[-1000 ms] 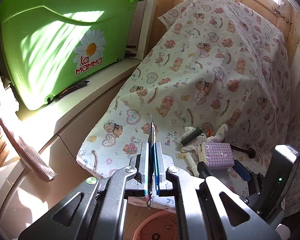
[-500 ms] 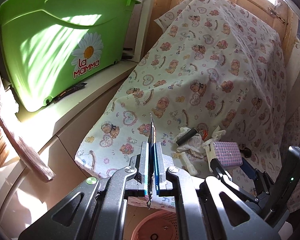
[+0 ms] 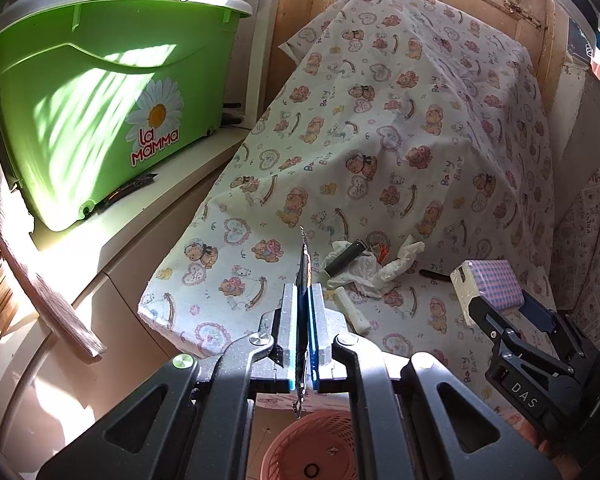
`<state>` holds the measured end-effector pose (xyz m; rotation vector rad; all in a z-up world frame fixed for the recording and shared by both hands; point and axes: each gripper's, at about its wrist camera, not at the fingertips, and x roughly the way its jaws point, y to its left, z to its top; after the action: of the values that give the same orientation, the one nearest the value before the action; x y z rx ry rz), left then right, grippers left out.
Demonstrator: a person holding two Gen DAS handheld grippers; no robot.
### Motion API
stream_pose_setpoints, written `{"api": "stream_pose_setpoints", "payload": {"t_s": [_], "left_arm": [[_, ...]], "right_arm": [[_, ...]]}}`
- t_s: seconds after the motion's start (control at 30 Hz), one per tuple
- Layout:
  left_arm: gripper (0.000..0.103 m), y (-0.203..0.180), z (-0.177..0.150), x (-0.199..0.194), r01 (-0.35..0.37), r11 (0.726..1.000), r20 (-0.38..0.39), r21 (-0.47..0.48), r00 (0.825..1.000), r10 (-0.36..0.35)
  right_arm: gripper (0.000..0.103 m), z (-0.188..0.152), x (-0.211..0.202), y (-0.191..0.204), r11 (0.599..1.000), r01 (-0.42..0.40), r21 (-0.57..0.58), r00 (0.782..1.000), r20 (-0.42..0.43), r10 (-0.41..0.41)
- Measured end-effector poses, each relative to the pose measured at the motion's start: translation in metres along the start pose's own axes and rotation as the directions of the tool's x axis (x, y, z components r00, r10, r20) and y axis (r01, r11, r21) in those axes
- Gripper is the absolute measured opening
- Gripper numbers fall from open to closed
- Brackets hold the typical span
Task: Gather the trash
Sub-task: 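Grasp the pink checked tissue pack with the right tool, then carry the tissue pack and black strip over the pink wastebasket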
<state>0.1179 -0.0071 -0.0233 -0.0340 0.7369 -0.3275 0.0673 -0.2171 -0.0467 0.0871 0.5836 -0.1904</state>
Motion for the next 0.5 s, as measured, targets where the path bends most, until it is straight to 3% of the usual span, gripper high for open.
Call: {"api": "stream_pose_setpoints", "payload": {"t_s": [0.17, 0.33, 0.43, 0.5], "left_arm": [[0.004, -0.010, -0.006, -0.010, 0.010, 0.999, 0.004, 0.048, 1.000, -0.010], [0.004, -0.022, -0.009, -0.021, 0.008, 0.995, -0.049, 0.099, 0.999, -0.003], [0.004, -0.027, -0.009, -0.040, 0.088, 0.992, -0.064, 0.088, 0.995, -0.082], [0.004, -0.032, -0.013, -0.053, 0.093, 0.990, -0.058, 0.106, 0.995, -0.087]], "right_arm": [[0.074, -0.004, -0.021, -0.010, 1.000, -0.017, 0.004, 1.000, 0.005, 0.017], [0.074, -0.009, -0.055, -0.008, 0.996, -0.084, -0.023, 0.996, 0.012, 0.084], [0.074, -0.015, -0.080, -0.004, 0.991, -0.128, -0.037, 0.991, 0.027, 0.129], [0.074, -0.020, -0.094, -0.003, 0.988, -0.148, -0.039, 0.988, 0.028, 0.149]]}}
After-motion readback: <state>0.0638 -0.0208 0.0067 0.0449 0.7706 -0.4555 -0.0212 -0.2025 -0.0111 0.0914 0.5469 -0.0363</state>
